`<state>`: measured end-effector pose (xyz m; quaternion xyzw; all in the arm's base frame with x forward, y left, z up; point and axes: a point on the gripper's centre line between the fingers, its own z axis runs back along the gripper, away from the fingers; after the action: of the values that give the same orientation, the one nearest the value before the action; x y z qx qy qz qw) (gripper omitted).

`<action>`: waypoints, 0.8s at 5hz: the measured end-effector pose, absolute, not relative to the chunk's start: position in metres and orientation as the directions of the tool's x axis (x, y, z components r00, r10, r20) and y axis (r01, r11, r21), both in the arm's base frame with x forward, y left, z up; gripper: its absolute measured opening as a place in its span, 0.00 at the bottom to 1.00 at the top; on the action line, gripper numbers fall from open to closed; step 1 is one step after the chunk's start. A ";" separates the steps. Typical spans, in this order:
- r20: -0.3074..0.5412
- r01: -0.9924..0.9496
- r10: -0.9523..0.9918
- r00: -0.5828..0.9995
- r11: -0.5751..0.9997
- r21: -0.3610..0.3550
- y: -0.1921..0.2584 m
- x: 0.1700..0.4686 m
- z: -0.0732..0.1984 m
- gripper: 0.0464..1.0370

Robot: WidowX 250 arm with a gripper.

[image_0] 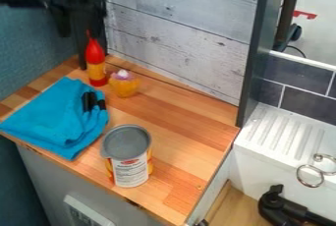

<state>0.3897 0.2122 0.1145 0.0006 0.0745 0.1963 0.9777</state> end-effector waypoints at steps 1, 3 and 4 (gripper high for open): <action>-0.116 -0.378 0.390 0.914 0.919 0.111 0.201 0.370 0.149 0.96; -0.137 -0.301 0.310 0.941 0.950 0.084 0.128 0.315 0.178 0.96; -0.244 -0.219 0.213 0.946 0.976 0.004 0.089 0.293 0.163 0.96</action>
<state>0.2926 0.0891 0.1631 -0.0115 0.1223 0.1094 0.9864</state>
